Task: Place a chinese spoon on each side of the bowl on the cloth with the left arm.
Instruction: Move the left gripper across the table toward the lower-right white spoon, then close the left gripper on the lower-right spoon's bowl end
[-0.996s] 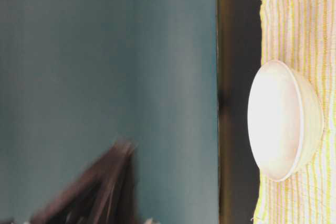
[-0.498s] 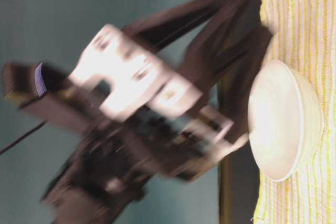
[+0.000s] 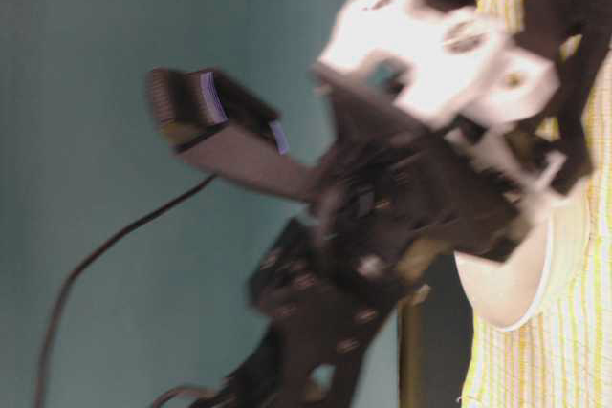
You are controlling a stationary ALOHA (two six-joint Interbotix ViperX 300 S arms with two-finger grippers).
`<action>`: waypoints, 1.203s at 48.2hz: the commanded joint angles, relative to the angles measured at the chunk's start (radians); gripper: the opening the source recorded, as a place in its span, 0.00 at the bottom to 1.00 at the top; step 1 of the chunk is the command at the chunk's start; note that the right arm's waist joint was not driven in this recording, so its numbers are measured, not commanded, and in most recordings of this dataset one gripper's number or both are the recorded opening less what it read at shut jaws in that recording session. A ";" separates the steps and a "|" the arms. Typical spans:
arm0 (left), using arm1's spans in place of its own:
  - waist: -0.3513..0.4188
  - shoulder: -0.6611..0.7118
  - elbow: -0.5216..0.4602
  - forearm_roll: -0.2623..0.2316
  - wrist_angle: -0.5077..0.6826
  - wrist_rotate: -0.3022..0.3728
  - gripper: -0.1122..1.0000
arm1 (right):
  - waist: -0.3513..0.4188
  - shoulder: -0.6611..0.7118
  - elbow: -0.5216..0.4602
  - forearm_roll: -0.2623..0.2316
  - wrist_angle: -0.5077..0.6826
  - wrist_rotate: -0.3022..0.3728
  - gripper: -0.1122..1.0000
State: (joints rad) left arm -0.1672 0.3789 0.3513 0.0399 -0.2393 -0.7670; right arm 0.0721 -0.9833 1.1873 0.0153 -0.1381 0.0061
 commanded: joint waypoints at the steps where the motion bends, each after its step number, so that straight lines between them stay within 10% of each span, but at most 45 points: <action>1: -0.011 0.028 -0.031 0.003 -0.014 0.000 0.74 | 0.000 0.003 -0.006 0.003 -0.003 0.000 0.10; 58: -0.021 0.144 -0.176 0.003 0.101 0.032 0.61 | 0.000 0.002 0.000 0.003 -0.003 0.000 0.10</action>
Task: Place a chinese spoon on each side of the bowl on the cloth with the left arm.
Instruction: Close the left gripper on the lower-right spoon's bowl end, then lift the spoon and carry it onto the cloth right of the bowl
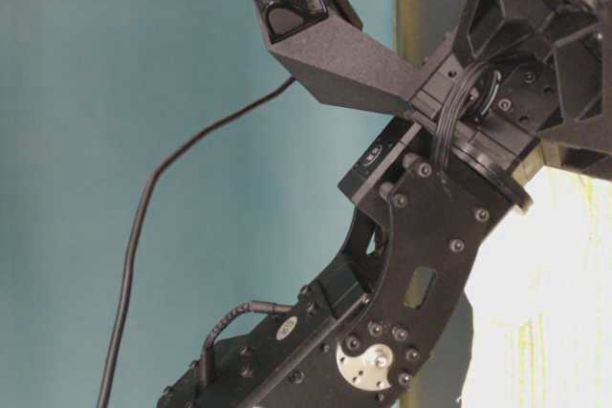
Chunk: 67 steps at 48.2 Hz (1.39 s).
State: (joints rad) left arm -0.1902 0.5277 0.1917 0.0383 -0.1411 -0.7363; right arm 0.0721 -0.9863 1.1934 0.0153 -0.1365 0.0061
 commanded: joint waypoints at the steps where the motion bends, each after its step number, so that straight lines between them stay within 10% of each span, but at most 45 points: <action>1: 0.003 -0.005 -0.017 0.005 0.005 0.002 0.59 | 0.000 0.005 -0.006 0.002 -0.005 0.000 0.10; 12: 0.015 -0.026 -0.025 0.006 0.034 0.018 0.15 | 0.000 0.005 -0.008 0.003 -0.005 0.000 0.10; 39: 0.256 -0.259 -0.089 0.006 0.471 0.189 0.14 | 0.000 0.000 -0.008 0.002 -0.009 -0.002 0.10; 67: 0.356 -0.218 -0.115 0.005 0.479 0.207 0.14 | 0.000 -0.002 -0.008 0.003 -0.005 -0.006 0.10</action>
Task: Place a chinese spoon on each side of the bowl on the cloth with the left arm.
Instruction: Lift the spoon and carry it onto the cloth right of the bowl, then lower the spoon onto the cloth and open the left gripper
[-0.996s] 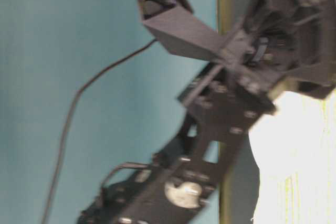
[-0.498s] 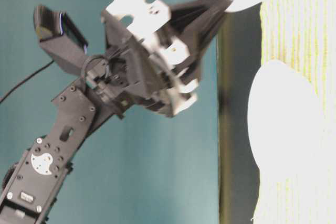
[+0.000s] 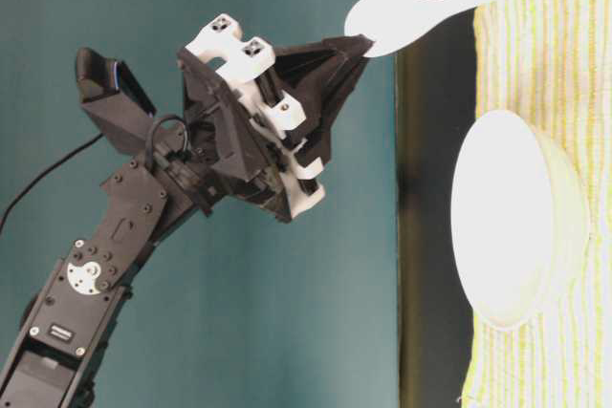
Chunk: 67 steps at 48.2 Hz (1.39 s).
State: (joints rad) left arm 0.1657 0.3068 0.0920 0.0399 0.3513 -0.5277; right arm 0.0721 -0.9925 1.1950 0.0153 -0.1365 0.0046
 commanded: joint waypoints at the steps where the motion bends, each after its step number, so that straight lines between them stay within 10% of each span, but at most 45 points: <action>1: 0.002 0.008 -0.014 0.005 -0.020 -0.003 0.14 | 0.000 0.005 -0.009 0.003 -0.006 -0.005 0.10; 48: 0.028 0.146 -0.009 0.005 -0.081 -0.037 0.16 | 0.000 0.005 0.003 0.003 -0.002 -0.003 0.10; 67: 0.026 0.123 -0.005 0.005 -0.064 -0.031 0.83 | 0.000 0.003 0.002 0.003 0.005 -0.002 0.10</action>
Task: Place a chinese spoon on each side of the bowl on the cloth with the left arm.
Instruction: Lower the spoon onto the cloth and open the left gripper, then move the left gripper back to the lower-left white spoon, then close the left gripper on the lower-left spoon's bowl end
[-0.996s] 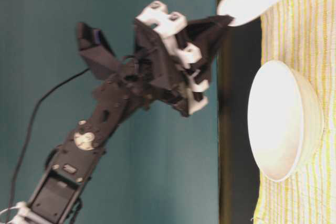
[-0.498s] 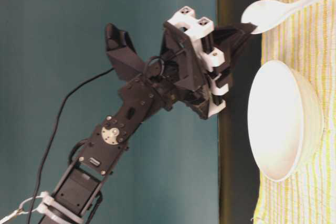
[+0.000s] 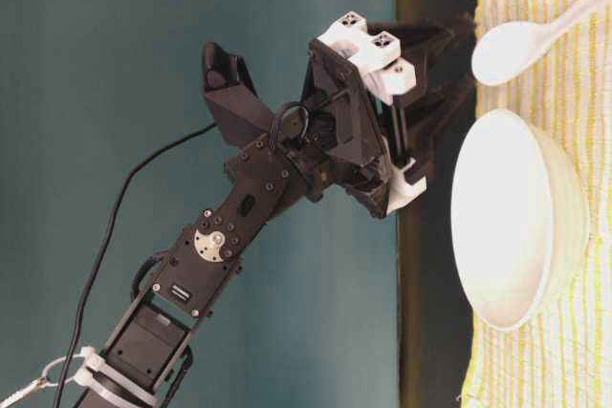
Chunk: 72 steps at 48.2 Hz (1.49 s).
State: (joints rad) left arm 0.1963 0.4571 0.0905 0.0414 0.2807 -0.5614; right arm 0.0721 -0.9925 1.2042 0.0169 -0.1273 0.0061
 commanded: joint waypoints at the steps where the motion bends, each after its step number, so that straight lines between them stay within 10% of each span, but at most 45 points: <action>1: -0.005 -0.037 -0.002 0.003 0.011 0.003 0.84 | 0.000 0.003 -0.006 0.000 -0.005 -0.003 0.10; 33: -0.264 -0.601 0.489 0.003 -0.063 -0.097 0.84 | 0.000 -0.025 0.002 0.000 0.017 -0.003 0.10; 54: -0.488 -0.707 0.830 0.002 -0.199 -0.207 0.83 | 0.000 -0.029 0.009 0.000 0.017 -0.002 0.10; 72: -0.514 -0.652 0.948 0.003 -0.295 -0.272 0.83 | 0.002 -0.029 0.009 0.002 0.017 -0.002 0.10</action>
State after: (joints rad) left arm -0.3160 -0.2056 1.0354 0.0414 0.0138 -0.8299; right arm 0.0721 -1.0262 1.2195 0.0169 -0.1043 0.0046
